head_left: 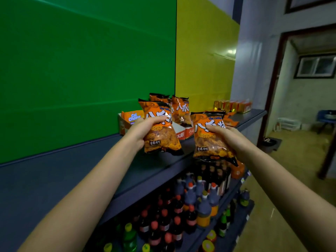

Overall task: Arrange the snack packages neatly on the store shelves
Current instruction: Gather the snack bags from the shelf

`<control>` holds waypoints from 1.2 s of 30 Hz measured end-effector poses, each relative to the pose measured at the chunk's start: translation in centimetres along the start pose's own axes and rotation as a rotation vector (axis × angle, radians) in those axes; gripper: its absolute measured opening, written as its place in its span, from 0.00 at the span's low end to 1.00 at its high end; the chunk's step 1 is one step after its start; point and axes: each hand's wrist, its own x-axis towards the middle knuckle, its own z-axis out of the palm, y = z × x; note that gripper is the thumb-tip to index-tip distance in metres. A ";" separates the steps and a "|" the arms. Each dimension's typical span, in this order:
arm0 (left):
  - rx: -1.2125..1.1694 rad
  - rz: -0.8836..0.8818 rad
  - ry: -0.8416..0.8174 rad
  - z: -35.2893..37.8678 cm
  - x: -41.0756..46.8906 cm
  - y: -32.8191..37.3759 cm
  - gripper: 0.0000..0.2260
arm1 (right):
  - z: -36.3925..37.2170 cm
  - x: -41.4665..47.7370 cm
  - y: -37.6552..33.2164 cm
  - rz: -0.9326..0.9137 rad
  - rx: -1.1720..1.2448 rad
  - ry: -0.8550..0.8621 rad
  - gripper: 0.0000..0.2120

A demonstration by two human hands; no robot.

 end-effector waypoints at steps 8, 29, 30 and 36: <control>0.026 0.035 0.042 4.6 8.6 0.6 0.39 | -3.6 11.7 0.4 -0.070 0.027 -0.033 0.44; 0.154 0.198 0.444 12.6 24.4 -0.3 0.27 | -7.0 37.3 -1.6 -0.273 0.093 -0.346 0.40; 0.172 0.190 0.456 12.7 24.8 -0.6 0.28 | -6.8 37.8 -1.5 -0.276 0.106 -0.359 0.38; 0.477 0.128 0.528 12.4 24.9 -2.3 0.32 | -5.1 39.7 0.4 -0.315 0.094 -0.575 0.37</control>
